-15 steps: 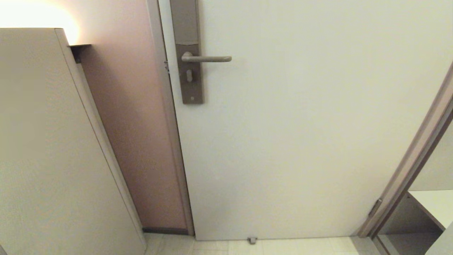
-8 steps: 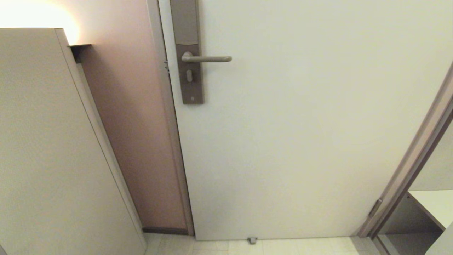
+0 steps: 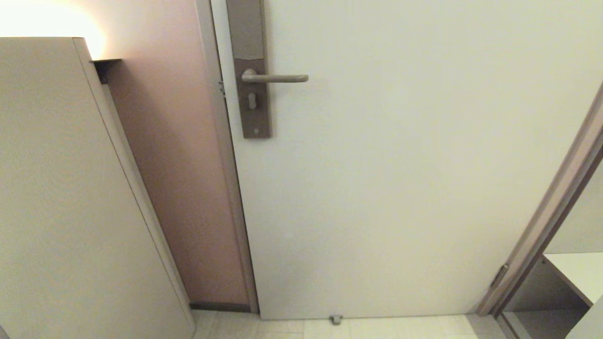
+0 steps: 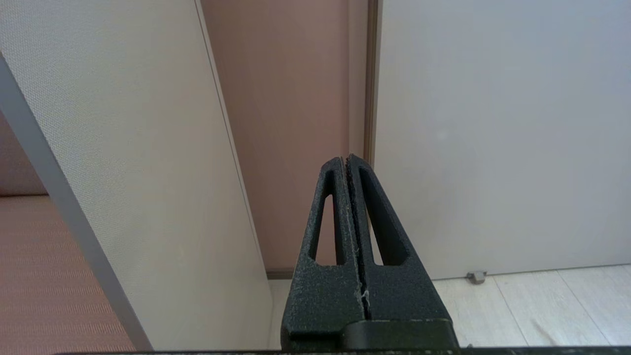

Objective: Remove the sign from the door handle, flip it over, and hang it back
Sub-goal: Hang the sign back with the other side facing out

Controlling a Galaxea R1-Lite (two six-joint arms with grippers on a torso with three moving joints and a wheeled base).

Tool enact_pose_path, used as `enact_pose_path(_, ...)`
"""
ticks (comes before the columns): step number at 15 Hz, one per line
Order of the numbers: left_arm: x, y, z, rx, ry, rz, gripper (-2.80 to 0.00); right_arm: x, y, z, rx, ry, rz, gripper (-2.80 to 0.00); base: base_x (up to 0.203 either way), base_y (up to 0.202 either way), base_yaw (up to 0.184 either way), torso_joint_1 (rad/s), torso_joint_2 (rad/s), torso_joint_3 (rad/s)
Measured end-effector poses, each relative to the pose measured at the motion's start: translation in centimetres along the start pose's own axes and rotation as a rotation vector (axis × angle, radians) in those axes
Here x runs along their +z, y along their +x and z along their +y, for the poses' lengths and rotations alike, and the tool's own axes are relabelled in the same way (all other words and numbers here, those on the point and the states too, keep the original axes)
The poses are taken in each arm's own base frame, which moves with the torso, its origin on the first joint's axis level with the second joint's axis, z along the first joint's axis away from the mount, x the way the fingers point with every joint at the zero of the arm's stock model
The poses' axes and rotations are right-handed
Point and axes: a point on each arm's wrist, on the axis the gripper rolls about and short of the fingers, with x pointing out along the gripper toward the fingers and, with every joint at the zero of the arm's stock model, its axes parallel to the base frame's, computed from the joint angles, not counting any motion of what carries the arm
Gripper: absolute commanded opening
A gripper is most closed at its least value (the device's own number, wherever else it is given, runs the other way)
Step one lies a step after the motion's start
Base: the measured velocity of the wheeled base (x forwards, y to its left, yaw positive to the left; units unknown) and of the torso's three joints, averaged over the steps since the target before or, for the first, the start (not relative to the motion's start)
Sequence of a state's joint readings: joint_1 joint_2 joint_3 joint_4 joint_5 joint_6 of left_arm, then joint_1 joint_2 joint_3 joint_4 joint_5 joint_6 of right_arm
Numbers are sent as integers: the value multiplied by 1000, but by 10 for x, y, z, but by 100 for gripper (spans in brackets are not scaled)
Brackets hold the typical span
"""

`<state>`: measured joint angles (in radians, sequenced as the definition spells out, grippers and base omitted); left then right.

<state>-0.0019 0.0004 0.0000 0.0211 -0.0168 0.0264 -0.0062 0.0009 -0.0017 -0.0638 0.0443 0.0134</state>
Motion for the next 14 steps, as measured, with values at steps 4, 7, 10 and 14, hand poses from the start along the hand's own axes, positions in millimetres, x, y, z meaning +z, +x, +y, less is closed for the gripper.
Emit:
enact_pose_path(4, 0, 0, 0, 12, -10, 0, -280, 0, 0, 0, 0, -1, 0, -280, 0, 0, 0, 0, 0, 0)
enact_pose_path(7, 0, 0, 0, 11, -11, 0, -280, 0, 0, 0, 0, -2, 0, -280, 0, 0, 0, 0, 0, 0)
enact_pose_path(10, 0, 0, 0, 12, -11, 1, -280, 0, 0, 0, 1, -1, -1, -280, 1, 19, -2, -2, 1, 1)
enact_pose_path(14, 0, 0, 0, 12, -11, 1, -280, 0, 0, 0, 0, -2, -1, -280, 0, 173, -9, 6, 4, -1)
